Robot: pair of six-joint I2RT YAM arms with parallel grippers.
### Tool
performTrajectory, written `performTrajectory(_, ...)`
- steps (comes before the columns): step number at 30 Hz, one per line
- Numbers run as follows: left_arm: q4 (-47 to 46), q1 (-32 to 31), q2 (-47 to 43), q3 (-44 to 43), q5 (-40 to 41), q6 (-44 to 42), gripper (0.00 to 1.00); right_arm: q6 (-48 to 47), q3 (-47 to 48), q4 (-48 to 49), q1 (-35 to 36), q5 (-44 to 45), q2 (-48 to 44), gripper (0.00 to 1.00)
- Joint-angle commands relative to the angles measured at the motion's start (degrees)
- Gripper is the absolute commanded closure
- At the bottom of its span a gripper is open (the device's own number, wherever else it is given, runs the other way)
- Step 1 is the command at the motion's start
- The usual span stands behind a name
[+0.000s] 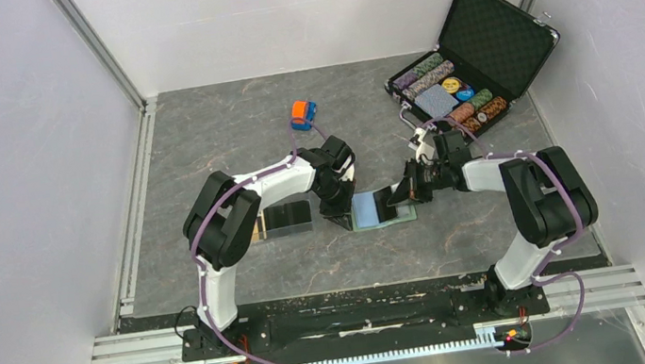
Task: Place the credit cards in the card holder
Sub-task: Insert the credit card into the card holder.
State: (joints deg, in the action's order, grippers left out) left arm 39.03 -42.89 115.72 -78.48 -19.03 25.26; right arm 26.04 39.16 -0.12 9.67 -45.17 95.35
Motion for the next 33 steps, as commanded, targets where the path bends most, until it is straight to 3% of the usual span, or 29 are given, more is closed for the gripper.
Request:
performTrajectory(1, -0.1, -0.6, 2.1, -0.7, 0.9, -2.9, 0.98, 2.6, -1.6, 5.9, 0.2, -2.2, 0.9, 1.00)
performTrajectory(16, 0.4, -0.6, 2.5, -1.1, 0.7, -3.0, 0.98, 4.8, -2.4, 11.1, 1.7, -3.5, 4.4, 1.00)
performTrajectory(33, 0.9, -0.6, 2.8, -1.6, 0.7, -3.2, 0.98, 3.8, 2.0, 6.3, 8.5, 0.2, 7.3, 0.97)
